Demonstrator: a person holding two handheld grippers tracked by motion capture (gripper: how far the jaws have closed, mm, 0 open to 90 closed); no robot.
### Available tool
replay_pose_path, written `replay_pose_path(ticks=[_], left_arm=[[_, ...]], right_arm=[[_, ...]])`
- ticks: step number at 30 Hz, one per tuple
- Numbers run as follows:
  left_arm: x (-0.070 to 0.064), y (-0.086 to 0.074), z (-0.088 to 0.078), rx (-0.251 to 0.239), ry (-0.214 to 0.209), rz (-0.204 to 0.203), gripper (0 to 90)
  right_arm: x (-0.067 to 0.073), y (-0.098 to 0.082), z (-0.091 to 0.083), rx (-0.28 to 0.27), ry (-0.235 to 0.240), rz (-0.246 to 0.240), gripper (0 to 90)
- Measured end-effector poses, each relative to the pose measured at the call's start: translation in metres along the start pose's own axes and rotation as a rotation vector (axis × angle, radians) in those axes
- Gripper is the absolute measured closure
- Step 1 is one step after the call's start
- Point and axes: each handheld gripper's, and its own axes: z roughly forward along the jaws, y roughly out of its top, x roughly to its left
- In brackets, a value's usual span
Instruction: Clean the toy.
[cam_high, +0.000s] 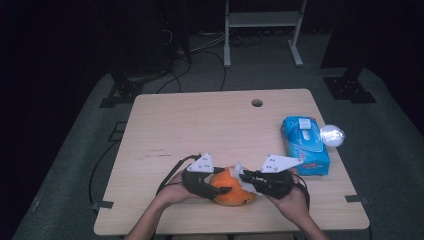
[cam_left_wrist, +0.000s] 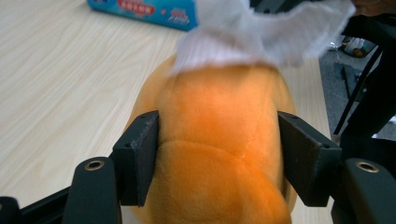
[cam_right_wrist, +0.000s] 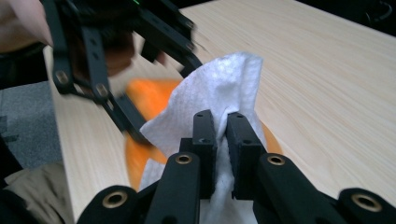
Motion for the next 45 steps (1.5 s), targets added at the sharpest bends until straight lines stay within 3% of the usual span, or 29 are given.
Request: replay_pose_path(ticks=[4,6,11,13,14,17,21,26,30,32,34,35,37,41,45], left_arm=[[0.002,-0.003,-0.001,-0.016,-0.012,-0.02,30.4],[0.001,0.002,0.0,-0.01,0.002,-0.009,20.5],[-0.002,0.004,0.008,-0.039,0.002,-0.007,10.4],[0.0,0.001,0.007,-0.041,0.001,-0.016,14.8],[0.001,0.0,0.007,-0.041,0.002,-0.03,22.0],[0.005,-0.002,0.005,-0.033,0.011,-0.053,28.0],[0.008,-0.005,0.003,-0.039,0.016,-0.087,28.5],[0.01,-0.006,0.001,-0.026,0.023,-0.096,28.5],[0.011,-0.007,0.001,-0.023,0.036,-0.122,28.4],[0.011,-0.007,0.0,-0.023,0.035,-0.122,28.4],[0.01,-0.007,0.001,-0.023,0.037,-0.121,28.4],[0.009,-0.005,0.001,-0.018,0.035,-0.121,28.2],[0.007,-0.003,0.001,-0.008,0.022,-0.103,27.5],[0.001,0.001,-0.001,0.027,-0.027,-0.068,23.6],[0.002,0.004,-0.007,0.025,-0.078,-0.073,18.5]], right_arm=[[0.002,-0.003,-0.003,-0.005,-0.013,-0.002,82.2],[0.004,-0.002,0.0,0.001,-0.01,-0.01,82.1],[0.009,-0.002,0.007,-0.023,0.049,-0.034,82.2],[0.011,-0.001,0.008,-0.019,0.038,-0.052,82.2],[0.009,-0.001,0.007,-0.019,0.036,-0.046,82.1],[0.0,-0.006,0.006,-0.029,0.046,-0.003,82.1],[-0.012,-0.014,0.003,-0.011,0.021,0.037,82.0],[-0.019,-0.017,0.0,0.003,0.001,0.102,82.0],[-0.006,-0.005,-0.002,-0.034,0.024,0.059,82.0],[0.0,-0.004,0.003,-0.013,0.022,0.029,81.8],[-0.001,-0.006,0.005,-0.004,0.018,0.033,81.9],[-0.004,-0.007,0.006,-0.004,0.013,0.045,81.9],[-0.012,-0.008,0.005,0.004,-0.04,0.067,81.9],[-0.019,-0.01,0.007,-0.005,-0.028,0.115,81.7],[-0.016,-0.014,0.011,0.019,-0.001,0.087,81.8]])
